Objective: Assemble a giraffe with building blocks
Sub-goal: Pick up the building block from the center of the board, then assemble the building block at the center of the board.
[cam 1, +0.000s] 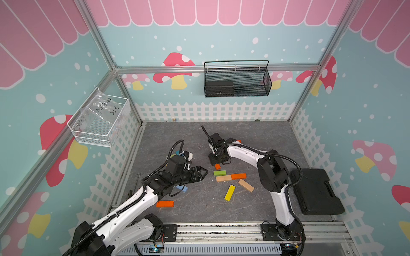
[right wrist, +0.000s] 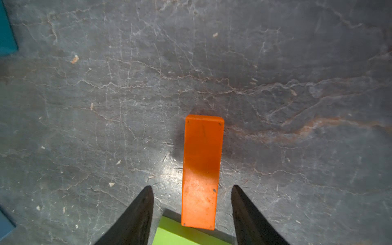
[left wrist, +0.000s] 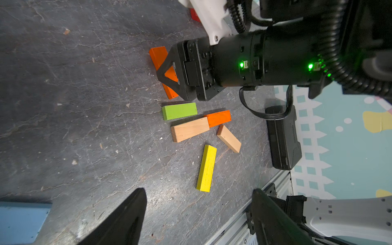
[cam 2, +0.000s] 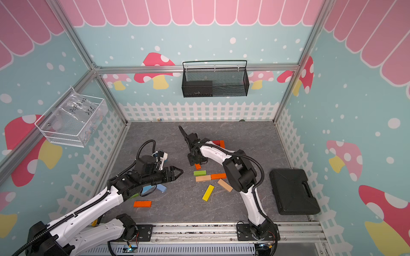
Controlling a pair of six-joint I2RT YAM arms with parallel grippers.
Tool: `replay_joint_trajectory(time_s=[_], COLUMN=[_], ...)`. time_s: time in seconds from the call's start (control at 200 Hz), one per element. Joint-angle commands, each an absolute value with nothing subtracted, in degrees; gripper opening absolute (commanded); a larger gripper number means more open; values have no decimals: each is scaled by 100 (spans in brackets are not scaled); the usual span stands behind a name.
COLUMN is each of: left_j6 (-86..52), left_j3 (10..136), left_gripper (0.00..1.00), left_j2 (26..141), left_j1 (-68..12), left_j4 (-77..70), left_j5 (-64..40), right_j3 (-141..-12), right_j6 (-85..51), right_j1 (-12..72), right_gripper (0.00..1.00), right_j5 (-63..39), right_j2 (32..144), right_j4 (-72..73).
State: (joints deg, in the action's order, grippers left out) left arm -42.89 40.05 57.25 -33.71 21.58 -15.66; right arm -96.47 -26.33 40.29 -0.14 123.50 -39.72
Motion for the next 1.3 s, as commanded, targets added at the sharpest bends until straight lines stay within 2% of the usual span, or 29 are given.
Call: replay_joint_trajectory(time_s=[0.0,0.34,0.43,0.596,0.656,0.781,0.996,1.296], left_j6=[-4269,-4293,-4302,-4312,-4314,-4333,-4447,-4683], left_j3=[4165,4210,4231,4262,4295,4386,4497,4569], left_gripper=[81,81,81,80,80,80,81,81], left_j2=[5757,5660,5660,5639,5642,5754,6150,6670], left_j1=[-3359,-3366,-3362,-3361,-3366,-3379,-3608,-3989], left_j4=[2160,2259,2263,2287,2285,2214,1855,1250], left_j5=[-1608,-1529,-1537,-1525,-1490,-1493,-1481,-1505], right_j3=[-9476,-9462,-9489,-9475,-9466,-9195,-7926,-6776], right_j6=[-2742,-2777,-2785,-2830,-2838,-2865,-2879,-2892], right_j1=[4087,4087,4087,4074,4037,3839,3154,2517], right_gripper=[59,55,47,28,24,24,25,26], right_j5=[-40,154,211,351,359,322,158,-9], right_j2=[12565,12742,12776,12506,12300,11679,10550,10133], right_j4=[-3896,-3830,-3841,-3881,-3921,-3934,-3589,-3060])
